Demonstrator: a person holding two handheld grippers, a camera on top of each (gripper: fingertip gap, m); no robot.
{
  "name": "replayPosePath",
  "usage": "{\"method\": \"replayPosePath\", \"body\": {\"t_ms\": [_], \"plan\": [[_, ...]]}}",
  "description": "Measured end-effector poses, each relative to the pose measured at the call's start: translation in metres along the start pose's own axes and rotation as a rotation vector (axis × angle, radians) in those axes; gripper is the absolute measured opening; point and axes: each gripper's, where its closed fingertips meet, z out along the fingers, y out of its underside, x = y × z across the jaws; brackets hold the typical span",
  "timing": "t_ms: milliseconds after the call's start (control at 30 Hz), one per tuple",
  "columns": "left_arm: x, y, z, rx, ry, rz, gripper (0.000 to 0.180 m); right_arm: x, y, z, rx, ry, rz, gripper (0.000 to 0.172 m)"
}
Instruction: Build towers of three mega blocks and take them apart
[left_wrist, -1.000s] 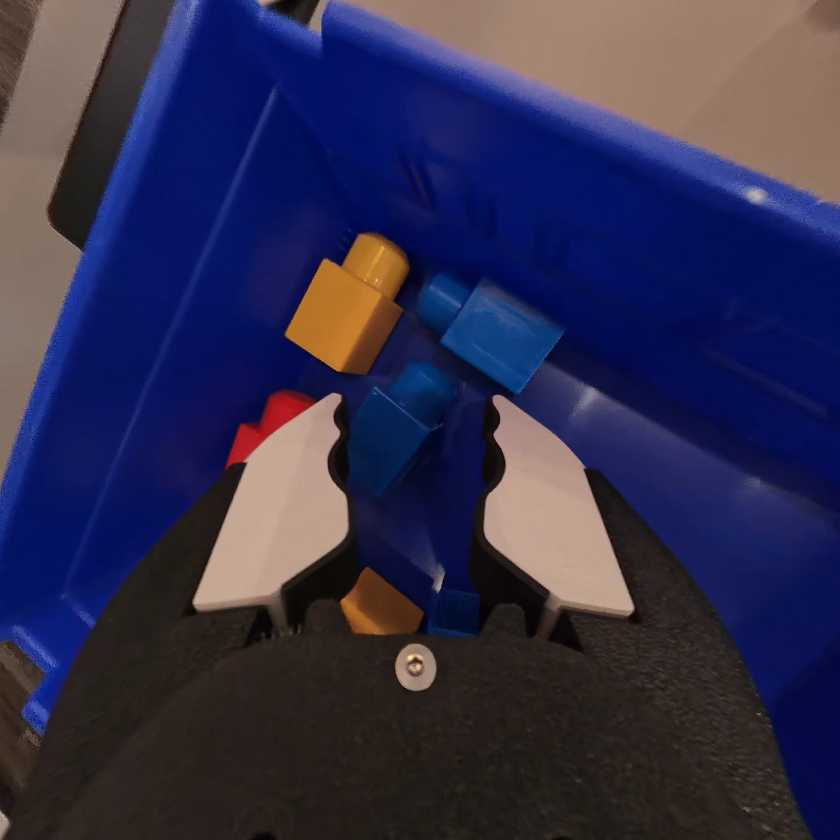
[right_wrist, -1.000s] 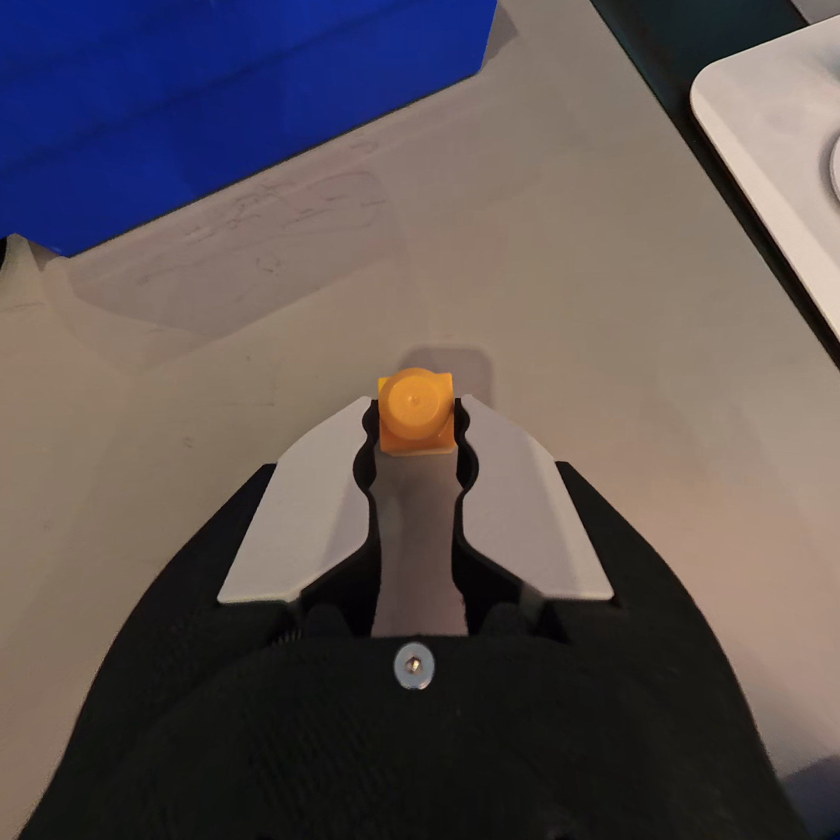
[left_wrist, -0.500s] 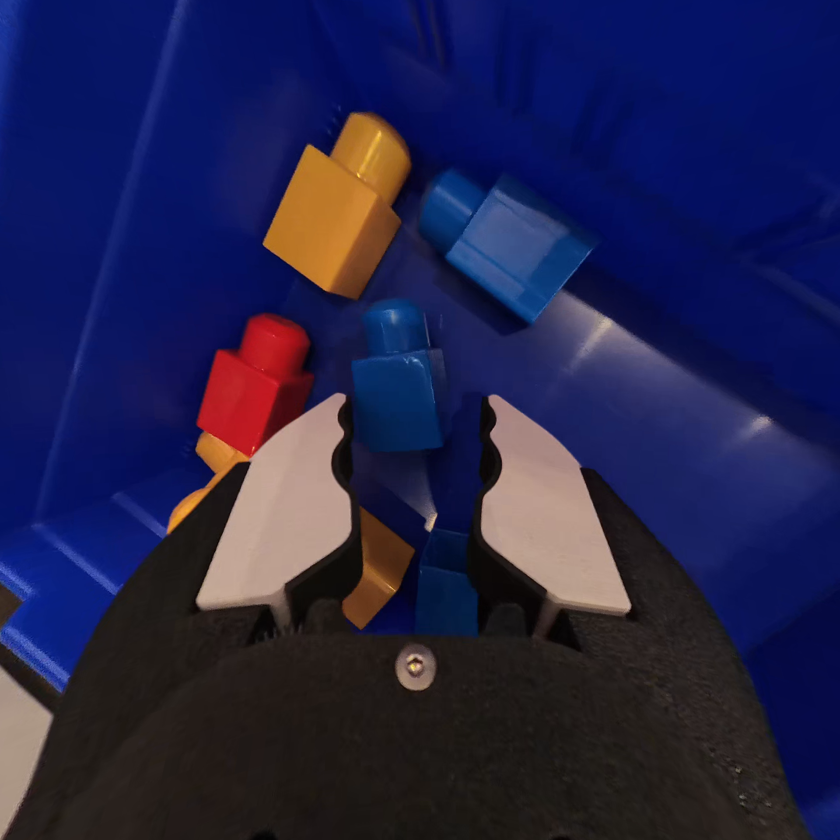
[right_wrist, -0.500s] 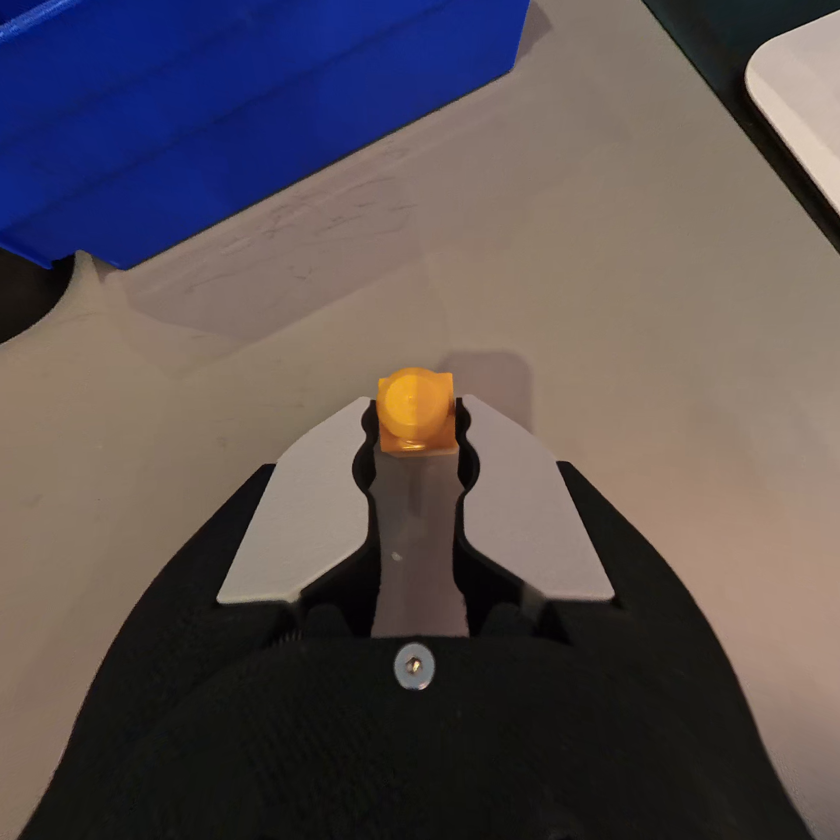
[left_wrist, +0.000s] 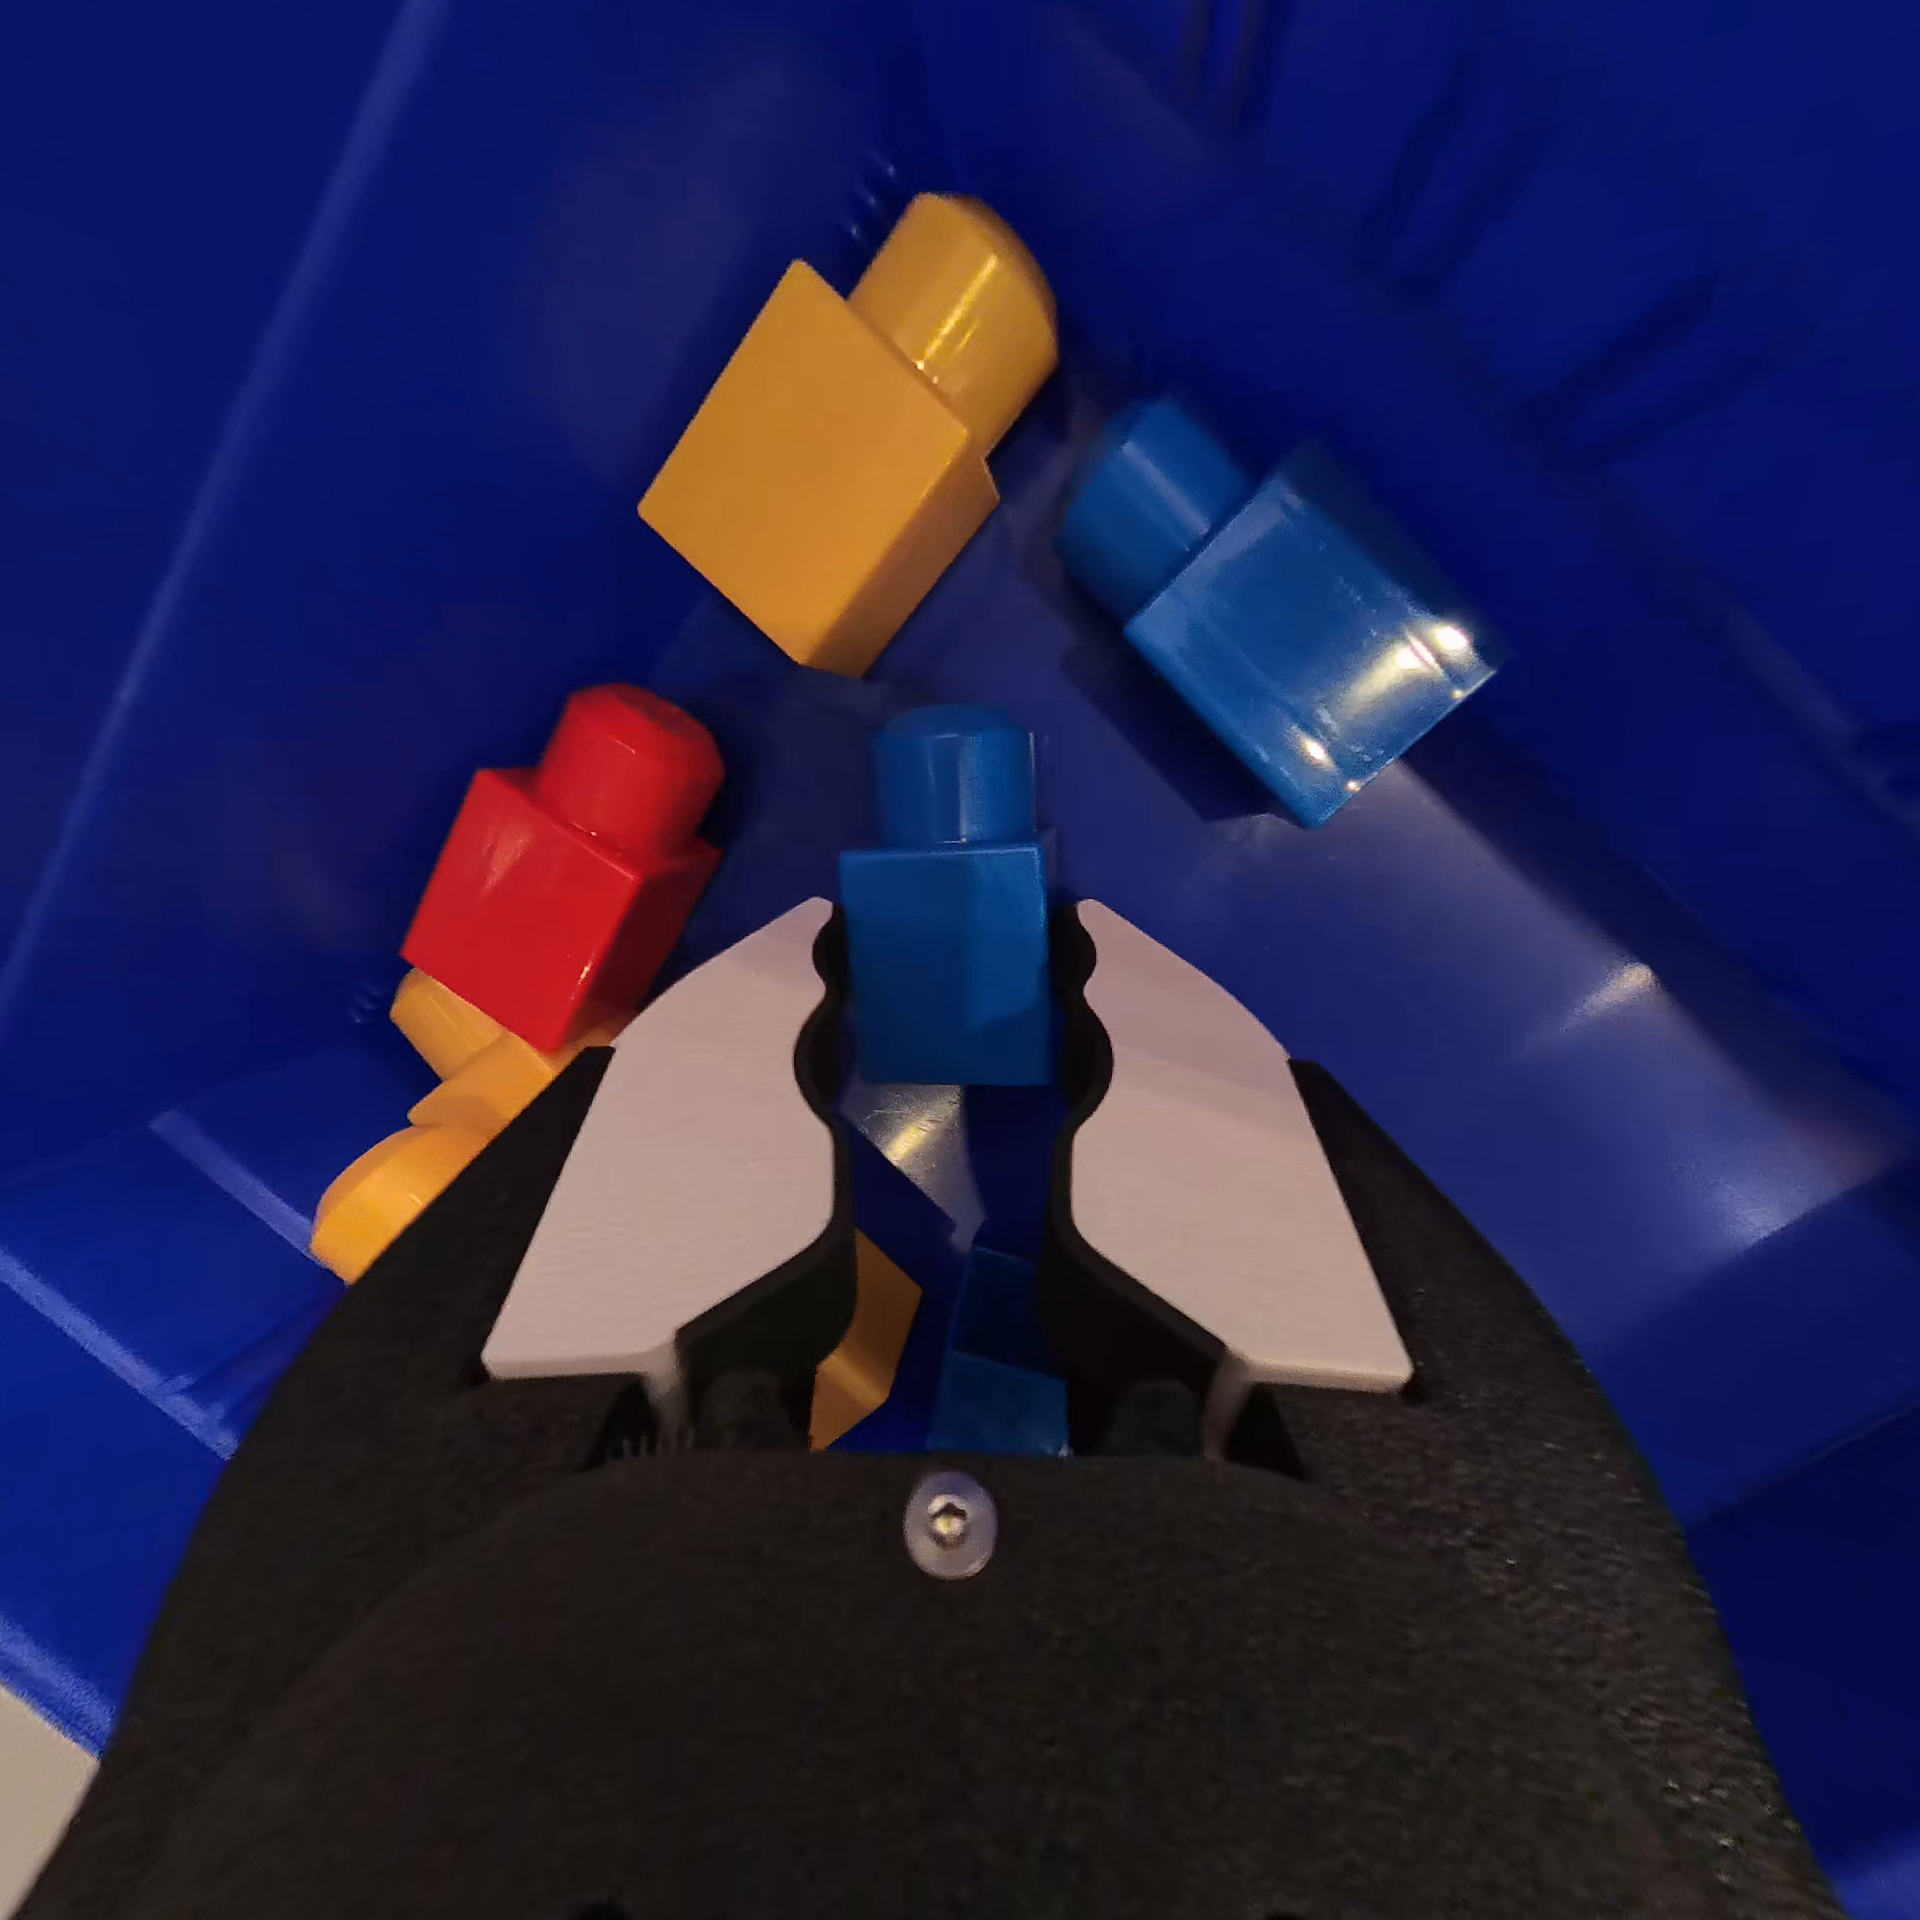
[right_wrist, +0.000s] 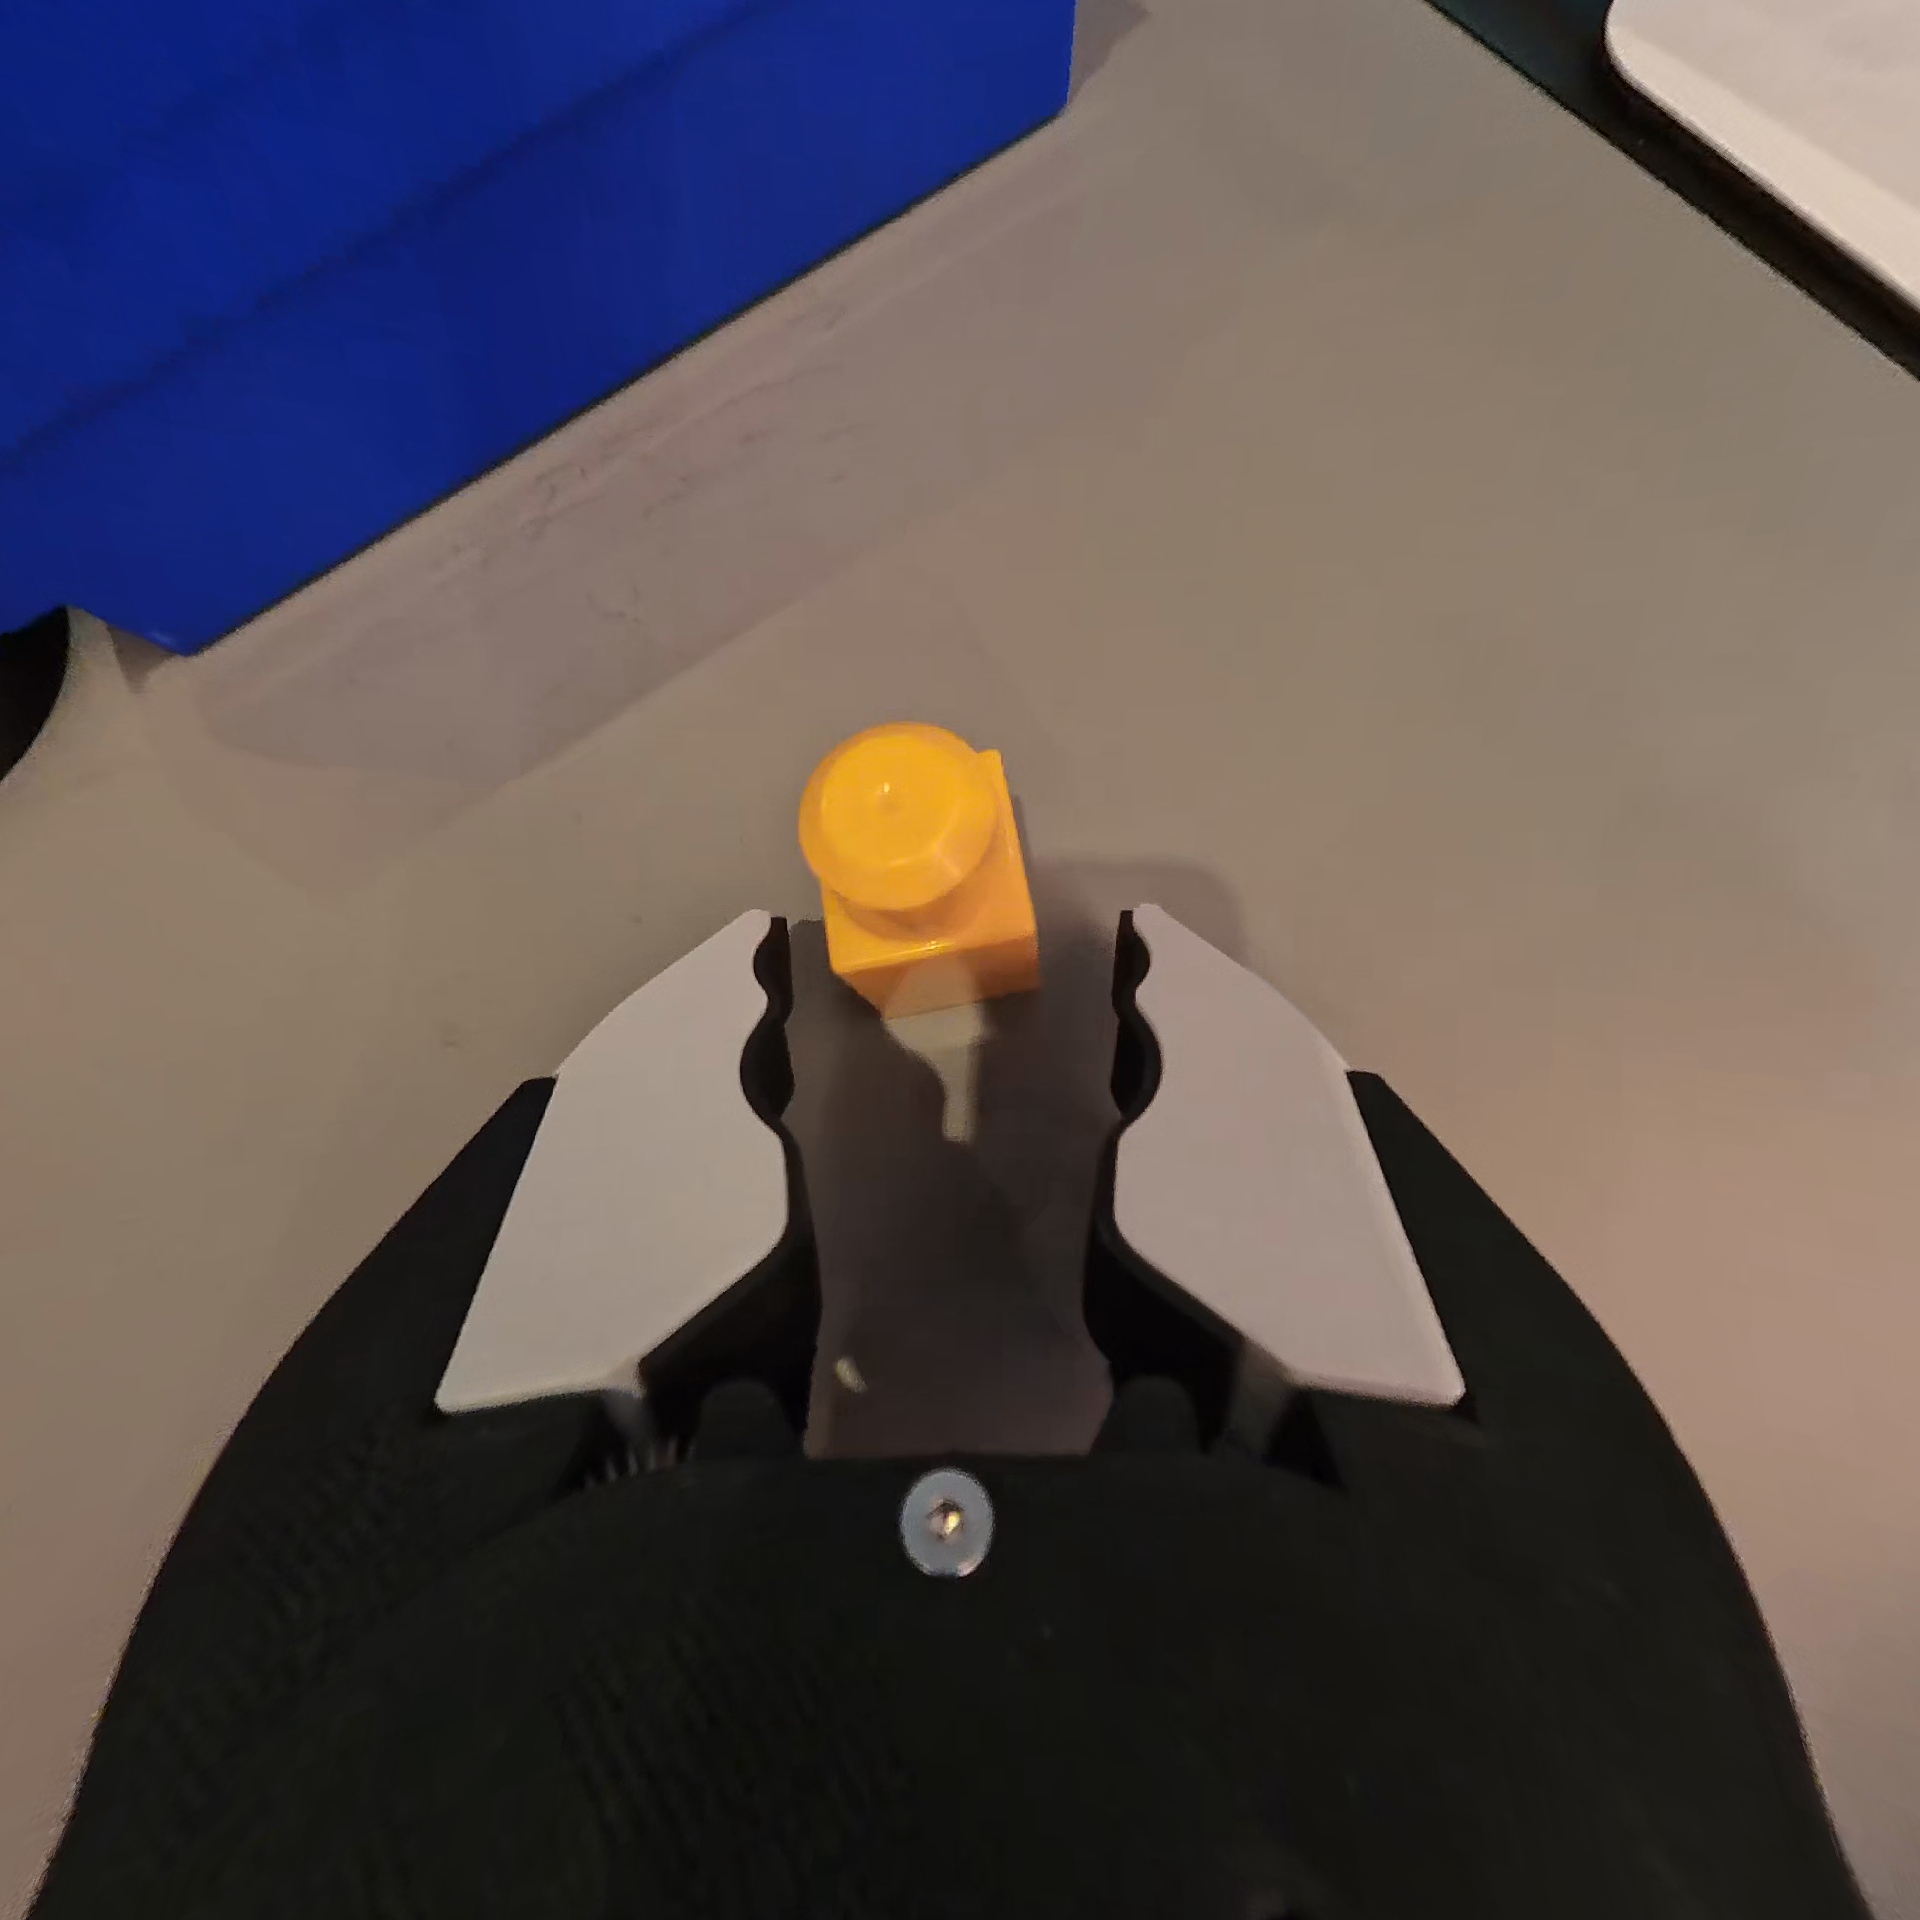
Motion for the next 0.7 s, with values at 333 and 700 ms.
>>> {"method": "replayPosePath", "body": {"t_ms": [333,700], "plan": [[-0.008,-0.019,-0.037,0.160,0.023,-0.114,0.038,-0.002,-0.006,0.006,0.077,0.019,-0.017,0.039],[0.098,-0.144,-0.257,1.220,0.757,-0.106,0.037,-0.077,-0.088,-0.079,0.334,-0.483,0.069,0.037]]}}
